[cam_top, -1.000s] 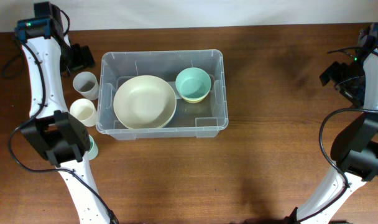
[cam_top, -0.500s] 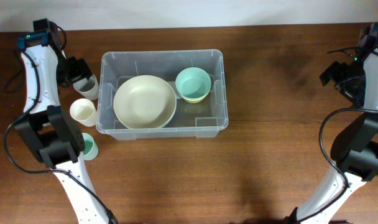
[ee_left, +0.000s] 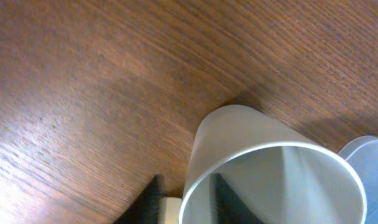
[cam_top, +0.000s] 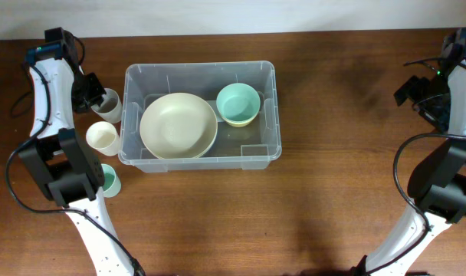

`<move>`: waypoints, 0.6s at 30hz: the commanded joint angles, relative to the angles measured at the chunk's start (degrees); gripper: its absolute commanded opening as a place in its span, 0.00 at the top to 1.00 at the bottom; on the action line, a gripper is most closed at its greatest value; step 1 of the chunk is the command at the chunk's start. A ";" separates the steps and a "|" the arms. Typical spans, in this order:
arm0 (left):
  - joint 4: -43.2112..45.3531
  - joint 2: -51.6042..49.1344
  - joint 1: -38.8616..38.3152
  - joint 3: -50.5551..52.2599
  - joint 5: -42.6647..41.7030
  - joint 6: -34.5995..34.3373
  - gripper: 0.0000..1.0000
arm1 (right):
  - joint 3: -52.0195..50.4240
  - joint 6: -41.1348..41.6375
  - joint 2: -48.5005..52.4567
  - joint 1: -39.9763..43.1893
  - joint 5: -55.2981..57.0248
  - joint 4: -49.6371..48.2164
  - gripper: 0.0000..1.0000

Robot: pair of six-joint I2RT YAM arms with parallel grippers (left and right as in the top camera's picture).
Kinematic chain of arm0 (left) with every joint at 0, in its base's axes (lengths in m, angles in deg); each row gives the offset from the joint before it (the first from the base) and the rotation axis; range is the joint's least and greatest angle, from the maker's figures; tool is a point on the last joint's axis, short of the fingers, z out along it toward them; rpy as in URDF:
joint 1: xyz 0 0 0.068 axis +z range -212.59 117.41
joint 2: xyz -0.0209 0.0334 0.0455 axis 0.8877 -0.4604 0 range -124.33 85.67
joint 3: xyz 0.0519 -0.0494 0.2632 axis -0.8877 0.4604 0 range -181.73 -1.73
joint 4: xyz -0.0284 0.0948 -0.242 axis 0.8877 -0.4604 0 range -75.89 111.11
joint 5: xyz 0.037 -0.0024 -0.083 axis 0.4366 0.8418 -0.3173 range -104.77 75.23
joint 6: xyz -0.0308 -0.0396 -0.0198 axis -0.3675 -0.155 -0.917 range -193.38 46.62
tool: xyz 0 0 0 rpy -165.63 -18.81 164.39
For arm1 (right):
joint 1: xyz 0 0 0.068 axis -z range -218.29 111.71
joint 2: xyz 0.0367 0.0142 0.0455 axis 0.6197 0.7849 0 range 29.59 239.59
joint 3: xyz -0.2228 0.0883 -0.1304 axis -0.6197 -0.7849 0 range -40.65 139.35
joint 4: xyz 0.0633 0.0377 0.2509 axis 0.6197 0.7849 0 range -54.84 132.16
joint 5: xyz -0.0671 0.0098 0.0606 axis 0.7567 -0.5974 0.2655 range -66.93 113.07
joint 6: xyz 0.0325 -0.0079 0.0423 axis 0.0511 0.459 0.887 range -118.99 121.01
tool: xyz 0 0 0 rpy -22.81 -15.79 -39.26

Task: Pack container
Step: 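Move the left gripper to the grey cup and grasp its rim, then carry the grey cup with the left gripper over the bin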

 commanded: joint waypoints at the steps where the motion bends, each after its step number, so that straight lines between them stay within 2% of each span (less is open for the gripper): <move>1: 1.33 -0.39 0.68 0.20 0.00 -0.26 0.96 | -0.11 0.13 -0.83 -0.09 0.11 -0.02 0.01; 2: 1.92 -0.39 1.07 0.17 0.00 -0.26 0.99 | -0.11 0.13 -0.83 -0.09 0.11 -0.02 0.01; 7: 3.26 -0.37 4.46 -1.14 -0.04 -0.26 0.99 | -0.11 0.13 -0.83 -0.09 0.11 -0.02 0.01; 12: -1.11 0.20 8.57 -10.45 -1.77 -0.26 0.99 | -0.11 0.13 -0.83 -0.09 0.11 -0.02 0.01; 15: -4.00 1.44 10.25 -18.91 -6.86 -0.24 0.99 | -0.11 0.13 -0.83 -0.09 0.11 -0.02 0.01; 18: -6.40 4.17 10.49 -27.52 -17.92 3.26 0.99 | -0.11 0.13 -0.83 -0.09 0.11 0.00 0.01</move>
